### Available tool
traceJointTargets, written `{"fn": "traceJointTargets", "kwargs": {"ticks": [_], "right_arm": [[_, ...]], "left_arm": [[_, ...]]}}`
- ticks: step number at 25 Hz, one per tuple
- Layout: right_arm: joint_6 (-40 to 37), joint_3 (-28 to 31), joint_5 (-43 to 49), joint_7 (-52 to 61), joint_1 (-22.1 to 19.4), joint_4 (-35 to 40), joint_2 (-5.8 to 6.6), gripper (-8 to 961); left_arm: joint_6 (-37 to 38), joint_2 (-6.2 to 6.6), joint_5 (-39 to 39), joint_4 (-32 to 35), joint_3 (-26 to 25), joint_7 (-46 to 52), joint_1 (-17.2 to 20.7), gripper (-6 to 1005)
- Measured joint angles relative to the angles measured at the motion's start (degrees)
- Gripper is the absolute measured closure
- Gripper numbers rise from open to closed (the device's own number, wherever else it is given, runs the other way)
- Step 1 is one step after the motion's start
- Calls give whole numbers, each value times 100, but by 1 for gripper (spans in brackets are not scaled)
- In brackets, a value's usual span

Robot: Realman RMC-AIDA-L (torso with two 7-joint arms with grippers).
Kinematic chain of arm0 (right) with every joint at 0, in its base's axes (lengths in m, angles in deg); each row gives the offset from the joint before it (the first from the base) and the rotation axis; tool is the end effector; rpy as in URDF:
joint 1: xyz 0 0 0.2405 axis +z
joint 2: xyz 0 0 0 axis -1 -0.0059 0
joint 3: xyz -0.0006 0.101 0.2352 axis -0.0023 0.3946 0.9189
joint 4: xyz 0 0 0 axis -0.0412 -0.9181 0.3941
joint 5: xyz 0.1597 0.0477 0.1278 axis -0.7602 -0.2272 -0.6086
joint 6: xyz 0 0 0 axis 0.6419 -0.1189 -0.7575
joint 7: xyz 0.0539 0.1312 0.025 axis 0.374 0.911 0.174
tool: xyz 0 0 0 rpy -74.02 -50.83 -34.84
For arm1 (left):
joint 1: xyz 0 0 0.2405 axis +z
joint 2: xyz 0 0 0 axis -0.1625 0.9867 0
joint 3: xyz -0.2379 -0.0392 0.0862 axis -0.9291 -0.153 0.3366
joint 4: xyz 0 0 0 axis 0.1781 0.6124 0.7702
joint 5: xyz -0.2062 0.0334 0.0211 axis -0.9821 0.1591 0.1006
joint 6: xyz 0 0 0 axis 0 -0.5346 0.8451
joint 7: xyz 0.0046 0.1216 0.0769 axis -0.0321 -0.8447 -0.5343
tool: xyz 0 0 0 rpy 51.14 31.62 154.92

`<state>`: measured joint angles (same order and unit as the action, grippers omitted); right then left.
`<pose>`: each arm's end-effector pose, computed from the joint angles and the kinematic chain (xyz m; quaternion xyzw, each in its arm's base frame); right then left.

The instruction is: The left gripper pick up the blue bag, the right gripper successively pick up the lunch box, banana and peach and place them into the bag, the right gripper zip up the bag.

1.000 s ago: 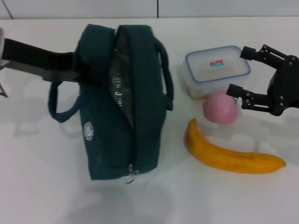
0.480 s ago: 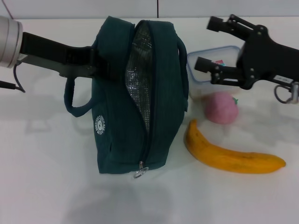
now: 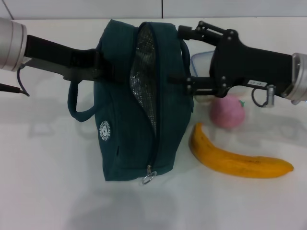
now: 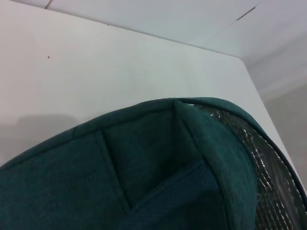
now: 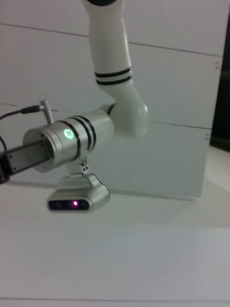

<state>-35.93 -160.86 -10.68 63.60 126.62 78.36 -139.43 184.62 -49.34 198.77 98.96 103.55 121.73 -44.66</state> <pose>0.1579 0.3473 -0.0180 -0.8995 -0.0516 0.4167 0.1205 -0.1692 0.3479 0.0660 -0.8150 -0.5674 -0.1012 0.0605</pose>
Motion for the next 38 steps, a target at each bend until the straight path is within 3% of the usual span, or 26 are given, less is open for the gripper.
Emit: {"fn": "traceJointTargets", "kwargs": {"ticks": [7,14,23,38], "right_arm": [[497,-310,-185,-56,17,-5,0,79],[1054,-455,-158,-59,-170,-269,0,78],[1663,-794,-147,-153,-394,-282,0,78],[1675,-882,-292,-171,-427,-248,0,79]], "left_arm": [[-14,-2,-173,-7,139,19,-3,963],[-13,11,-657,-8,151,23,121,963],[-10,11,-742,-8,116,23,190,964],[-41,25,-987,-173,107,-20,285,964]]}}
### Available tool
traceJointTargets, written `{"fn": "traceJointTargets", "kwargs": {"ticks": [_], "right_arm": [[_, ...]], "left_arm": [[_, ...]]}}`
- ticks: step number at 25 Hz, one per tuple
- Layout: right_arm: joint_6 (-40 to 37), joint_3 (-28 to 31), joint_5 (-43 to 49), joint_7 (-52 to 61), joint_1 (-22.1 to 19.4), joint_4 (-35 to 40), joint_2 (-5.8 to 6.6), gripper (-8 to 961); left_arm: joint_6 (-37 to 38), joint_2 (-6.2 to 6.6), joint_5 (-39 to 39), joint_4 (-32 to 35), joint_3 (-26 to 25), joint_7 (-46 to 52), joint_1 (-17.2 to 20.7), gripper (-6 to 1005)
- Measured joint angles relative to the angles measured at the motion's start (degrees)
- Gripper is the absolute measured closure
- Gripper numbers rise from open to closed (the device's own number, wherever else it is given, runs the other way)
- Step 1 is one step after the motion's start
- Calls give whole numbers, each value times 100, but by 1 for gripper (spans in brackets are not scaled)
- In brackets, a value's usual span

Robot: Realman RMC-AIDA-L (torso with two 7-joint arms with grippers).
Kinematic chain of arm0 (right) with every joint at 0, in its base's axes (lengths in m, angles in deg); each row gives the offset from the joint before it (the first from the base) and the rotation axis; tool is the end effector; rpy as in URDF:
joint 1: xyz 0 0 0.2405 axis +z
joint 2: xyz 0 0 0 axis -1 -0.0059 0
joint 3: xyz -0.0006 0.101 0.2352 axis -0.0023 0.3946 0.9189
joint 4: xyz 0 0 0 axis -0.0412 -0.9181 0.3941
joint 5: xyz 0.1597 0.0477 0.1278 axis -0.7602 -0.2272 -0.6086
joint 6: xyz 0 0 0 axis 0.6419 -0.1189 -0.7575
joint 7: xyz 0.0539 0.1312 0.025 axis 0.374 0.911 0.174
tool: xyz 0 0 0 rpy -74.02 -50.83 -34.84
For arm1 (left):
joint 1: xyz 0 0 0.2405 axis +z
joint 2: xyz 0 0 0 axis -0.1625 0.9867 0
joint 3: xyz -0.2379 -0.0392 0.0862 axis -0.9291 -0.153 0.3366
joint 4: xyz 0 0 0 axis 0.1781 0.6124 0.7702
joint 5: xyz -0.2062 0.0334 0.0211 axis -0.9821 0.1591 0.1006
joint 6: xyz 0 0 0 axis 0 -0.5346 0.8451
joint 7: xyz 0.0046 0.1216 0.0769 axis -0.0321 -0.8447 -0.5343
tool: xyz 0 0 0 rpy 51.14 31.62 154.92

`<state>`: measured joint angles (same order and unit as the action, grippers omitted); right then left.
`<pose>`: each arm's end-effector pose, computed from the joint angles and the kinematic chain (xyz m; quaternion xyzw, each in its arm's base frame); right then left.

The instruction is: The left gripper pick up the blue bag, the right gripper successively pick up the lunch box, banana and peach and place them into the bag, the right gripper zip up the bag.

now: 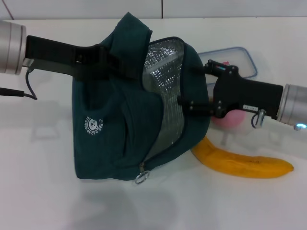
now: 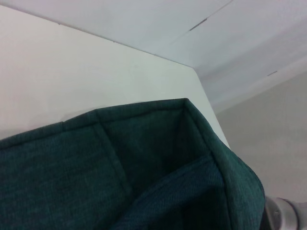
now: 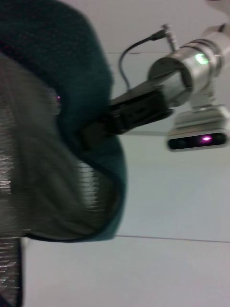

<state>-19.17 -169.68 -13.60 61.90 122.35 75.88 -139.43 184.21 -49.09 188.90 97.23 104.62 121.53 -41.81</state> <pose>0.2099 0.3496 -0.0510 -0.9317 0.0354 0.3079 0.1896 -0.1654 0.3385 0.0643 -0.8096 -0.5651 -0.1585 0.0090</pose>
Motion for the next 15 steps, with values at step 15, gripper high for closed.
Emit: {"fn": "traceJointTargets", "kwargs": {"ticks": [15], "right_arm": [[-279,1475,-948,358,-530,-148,138,78]], "left_arm": [[-39,7,160,-64,8,-10,13,963]]}}
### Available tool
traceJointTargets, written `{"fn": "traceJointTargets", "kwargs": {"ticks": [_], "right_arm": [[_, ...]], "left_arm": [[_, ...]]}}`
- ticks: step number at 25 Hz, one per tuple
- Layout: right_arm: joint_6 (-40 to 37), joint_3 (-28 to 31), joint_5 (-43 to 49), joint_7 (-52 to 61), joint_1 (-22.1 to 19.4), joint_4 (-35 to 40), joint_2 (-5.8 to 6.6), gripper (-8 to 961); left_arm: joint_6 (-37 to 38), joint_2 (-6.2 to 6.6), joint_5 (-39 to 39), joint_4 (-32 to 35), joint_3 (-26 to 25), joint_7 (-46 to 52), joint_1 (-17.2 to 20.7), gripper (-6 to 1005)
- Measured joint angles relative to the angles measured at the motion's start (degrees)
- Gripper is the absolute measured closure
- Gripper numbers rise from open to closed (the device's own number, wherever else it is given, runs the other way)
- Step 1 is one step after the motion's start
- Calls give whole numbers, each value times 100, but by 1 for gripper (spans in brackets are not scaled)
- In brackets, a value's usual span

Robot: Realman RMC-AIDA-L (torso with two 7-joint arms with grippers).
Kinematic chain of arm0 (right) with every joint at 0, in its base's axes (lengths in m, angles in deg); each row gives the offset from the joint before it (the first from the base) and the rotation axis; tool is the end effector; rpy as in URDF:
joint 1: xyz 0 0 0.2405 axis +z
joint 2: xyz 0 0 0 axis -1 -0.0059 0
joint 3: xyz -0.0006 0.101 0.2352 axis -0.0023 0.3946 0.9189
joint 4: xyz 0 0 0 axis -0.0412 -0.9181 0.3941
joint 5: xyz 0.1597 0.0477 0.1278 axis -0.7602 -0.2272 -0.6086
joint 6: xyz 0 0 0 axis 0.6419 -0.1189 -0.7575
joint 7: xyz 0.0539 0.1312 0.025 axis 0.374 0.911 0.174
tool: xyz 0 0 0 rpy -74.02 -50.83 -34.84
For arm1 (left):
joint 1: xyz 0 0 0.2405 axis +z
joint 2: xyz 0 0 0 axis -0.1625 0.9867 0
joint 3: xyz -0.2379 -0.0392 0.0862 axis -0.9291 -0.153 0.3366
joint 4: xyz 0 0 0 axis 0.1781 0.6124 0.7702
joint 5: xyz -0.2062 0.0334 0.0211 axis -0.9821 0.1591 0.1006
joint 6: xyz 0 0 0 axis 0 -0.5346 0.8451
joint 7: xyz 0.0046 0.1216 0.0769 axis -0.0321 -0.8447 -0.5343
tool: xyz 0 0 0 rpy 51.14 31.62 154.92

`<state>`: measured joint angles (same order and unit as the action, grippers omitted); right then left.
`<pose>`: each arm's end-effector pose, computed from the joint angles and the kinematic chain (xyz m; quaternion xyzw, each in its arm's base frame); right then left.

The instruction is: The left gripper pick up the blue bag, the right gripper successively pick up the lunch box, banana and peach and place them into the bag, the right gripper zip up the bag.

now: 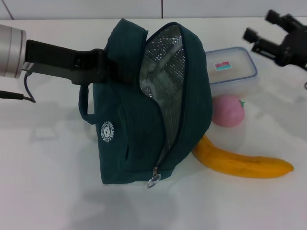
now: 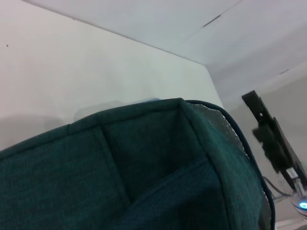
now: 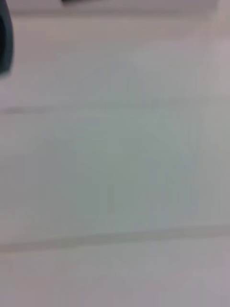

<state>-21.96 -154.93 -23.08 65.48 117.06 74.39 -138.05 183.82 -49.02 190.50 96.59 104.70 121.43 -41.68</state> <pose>0.2505 0.3624 0.0192 -0.8366 0.1509 0.4107 0.3297 -0.1715 0.3391 0.0622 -0.8056 -0.5733 -0.1482 0.0162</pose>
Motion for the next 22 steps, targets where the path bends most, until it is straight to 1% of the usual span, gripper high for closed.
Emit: {"fn": "traceJointTargets", "kwargs": {"ticks": [4,19,22], "right_arm": [[311,448,-6,420,67,-367,10,79],[1066,478,-11,707,133,-499,-10,80],[1177,487,-11,809,211,-607,18,80]], "left_arm": [[-1,3,-10,5,-5,0,-2,963],[0,0,40,12,36,27,12,963],[0,-6,118,41,39,32,16,963]]}}
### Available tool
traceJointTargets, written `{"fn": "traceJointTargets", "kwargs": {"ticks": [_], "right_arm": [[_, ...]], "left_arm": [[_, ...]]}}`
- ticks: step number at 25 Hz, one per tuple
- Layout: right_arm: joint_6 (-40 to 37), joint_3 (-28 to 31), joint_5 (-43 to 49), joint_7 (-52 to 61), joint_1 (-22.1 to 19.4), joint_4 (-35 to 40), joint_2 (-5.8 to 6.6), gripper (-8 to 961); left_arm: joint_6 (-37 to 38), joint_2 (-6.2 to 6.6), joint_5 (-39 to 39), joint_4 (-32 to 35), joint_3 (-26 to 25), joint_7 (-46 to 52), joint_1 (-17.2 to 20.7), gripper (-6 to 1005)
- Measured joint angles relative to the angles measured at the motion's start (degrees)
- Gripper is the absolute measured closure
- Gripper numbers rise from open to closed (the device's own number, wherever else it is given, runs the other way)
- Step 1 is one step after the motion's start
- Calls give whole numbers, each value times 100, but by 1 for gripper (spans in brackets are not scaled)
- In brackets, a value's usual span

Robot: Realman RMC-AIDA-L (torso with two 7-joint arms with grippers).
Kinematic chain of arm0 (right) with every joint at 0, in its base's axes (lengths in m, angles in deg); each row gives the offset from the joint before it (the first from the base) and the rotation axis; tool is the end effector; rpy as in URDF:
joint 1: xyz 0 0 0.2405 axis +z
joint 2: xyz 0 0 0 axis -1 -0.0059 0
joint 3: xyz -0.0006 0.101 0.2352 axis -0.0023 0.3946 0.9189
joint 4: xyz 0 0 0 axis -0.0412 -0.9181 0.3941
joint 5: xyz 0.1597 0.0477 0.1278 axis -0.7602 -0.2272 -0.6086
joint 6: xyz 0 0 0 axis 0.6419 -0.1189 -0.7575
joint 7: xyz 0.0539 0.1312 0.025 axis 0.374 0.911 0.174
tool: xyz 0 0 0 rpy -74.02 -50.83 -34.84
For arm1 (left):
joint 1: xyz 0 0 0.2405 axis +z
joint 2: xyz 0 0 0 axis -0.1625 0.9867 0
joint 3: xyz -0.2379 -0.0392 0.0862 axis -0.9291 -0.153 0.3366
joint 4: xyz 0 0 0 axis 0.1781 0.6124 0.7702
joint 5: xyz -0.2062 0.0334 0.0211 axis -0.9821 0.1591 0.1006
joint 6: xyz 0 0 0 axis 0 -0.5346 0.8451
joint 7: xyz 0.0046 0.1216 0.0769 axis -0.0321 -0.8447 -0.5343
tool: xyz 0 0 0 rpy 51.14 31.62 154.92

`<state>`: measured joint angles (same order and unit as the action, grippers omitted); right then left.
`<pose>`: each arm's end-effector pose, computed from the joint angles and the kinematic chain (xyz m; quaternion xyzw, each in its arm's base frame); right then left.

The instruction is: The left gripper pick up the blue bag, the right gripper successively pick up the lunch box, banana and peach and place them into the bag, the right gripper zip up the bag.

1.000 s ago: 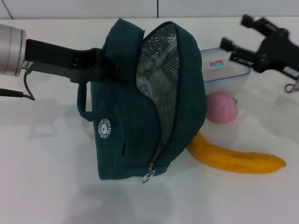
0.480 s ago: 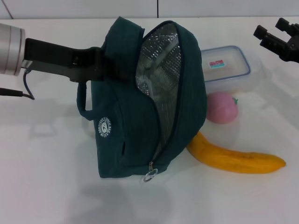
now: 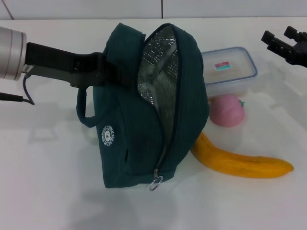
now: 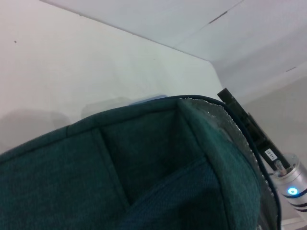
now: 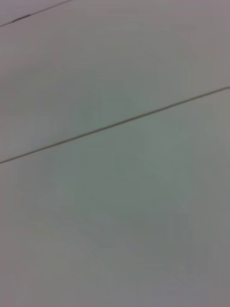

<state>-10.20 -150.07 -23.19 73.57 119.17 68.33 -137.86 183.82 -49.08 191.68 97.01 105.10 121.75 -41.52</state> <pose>0.2885 0.3807 0.0171 -0.7886 0.3042 0.3795 0.3761 -0.1736 0.3384 0.0611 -0.8050 -0.5766 -0.1380 0.0219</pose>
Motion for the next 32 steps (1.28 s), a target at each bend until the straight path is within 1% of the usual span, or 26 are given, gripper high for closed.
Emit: {"fn": "traceJointTargets", "kwargs": {"ticks": [5,8,12,15,16,18,19,21,26,32], "right_arm": [[147,-36,8,821,269,-365,157,80],[272,-34,10,1212,353,-517,193,81],[403,-35,12,1671,327,-578,193,81],[432,-26,15,1858,315,-755,140,81],[454,-16,10,1871,308,-784,110,81],[549,9,-6,1871,284,-813,5,81],[549,9,-6,1871,284,-813,5,81],[639,26,-21,1863,287,-812,-63,82],[715,26,-72,1886,340,-834,-105,82],[727,20,-256,1992,475,-947,-119,82]], "left_arm": [[5,-8,9,17,6,-27,-15,963],[6,-6,11,19,9,-34,-36,964],[9,2,13,21,14,-47,-59,964],[9,0,-5,21,14,-101,-61,964],[9,0,-5,21,14,-101,-61,964],[9,-5,-19,1,14,-116,-62,964],[9,-5,-20,-12,14,-116,-62,964],[9,-5,-20,-20,15,-120,-69,964],[9,-4,-25,-23,69,-128,-104,964],[9,-3,-31,-33,76,-129,-106,963]]}}
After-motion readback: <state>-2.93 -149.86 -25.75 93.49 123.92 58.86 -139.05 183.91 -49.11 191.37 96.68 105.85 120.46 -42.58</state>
